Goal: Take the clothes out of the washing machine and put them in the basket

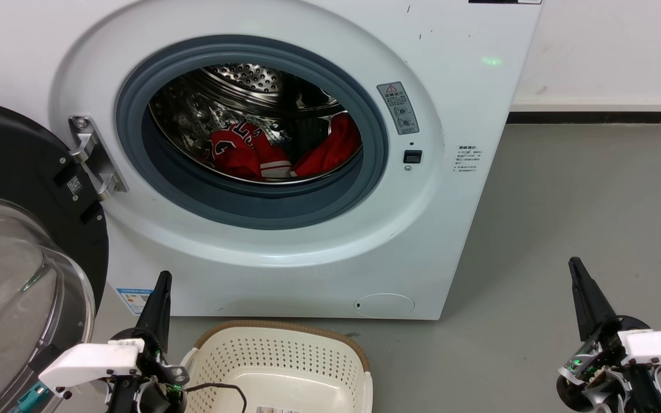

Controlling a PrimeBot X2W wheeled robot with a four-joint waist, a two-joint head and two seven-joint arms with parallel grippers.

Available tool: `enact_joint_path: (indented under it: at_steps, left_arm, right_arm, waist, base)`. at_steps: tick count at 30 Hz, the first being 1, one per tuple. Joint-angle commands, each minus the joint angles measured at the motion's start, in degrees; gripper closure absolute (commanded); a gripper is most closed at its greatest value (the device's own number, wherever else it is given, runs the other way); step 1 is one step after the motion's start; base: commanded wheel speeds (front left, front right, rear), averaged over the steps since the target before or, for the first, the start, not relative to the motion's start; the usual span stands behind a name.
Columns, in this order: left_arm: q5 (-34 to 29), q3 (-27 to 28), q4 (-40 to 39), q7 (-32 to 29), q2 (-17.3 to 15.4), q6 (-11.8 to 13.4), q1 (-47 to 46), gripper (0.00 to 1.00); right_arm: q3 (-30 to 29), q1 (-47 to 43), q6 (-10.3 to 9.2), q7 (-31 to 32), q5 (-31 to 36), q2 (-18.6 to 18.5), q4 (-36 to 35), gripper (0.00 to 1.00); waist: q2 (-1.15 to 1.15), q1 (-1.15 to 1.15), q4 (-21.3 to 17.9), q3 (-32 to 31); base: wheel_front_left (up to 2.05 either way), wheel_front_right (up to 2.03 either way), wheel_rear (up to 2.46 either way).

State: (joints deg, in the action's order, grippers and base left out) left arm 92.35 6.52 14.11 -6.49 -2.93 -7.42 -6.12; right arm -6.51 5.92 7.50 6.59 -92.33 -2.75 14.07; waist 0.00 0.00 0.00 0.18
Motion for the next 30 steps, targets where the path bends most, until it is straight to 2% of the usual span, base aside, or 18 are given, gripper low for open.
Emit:
enact_joint_path:
  at_steps: [1,26,27,30]
  left_arm:
    - [0.14,0.11,-0.05,-0.25,0.11,-0.27,-0.34,1.00]
    - [0.14,0.11,-0.05,-0.25,0.11,-0.27,-0.34,1.00]
    - [0.00,0.00,0.00,0.00,0.00,0.00,0.00,0.00]
    - [-0.01,-0.21,1.23,0.16,0.10,0.08,1.00,0.00]
  right_arm:
    - [0.01,0.75,-0.02,0.04,-0.19,-0.25,0.08,1.00]
    - [0.01,0.75,-0.02,0.04,-0.19,-0.25,0.08,1.00]
    - [0.01,0.00,0.00,0.01,0.00,0.00,0.00,0.00]
    - [0.09,-0.94,-0.01,-0.05,0.03,0.16,1.18,0.00]
  waist:
    - [0.00,0.00,0.00,0.00]
    - [0.00,0.00,0.00,0.00]
    - [0.00,0.00,0.00,0.00]
    - [0.00,0.00,0.00,0.01]
  base:
    - [0.00,0.00,0.00]
    - [0.00,0.00,0.00]
    - [0.00,0.00,0.00]
    - [0.00,0.00,0.00]
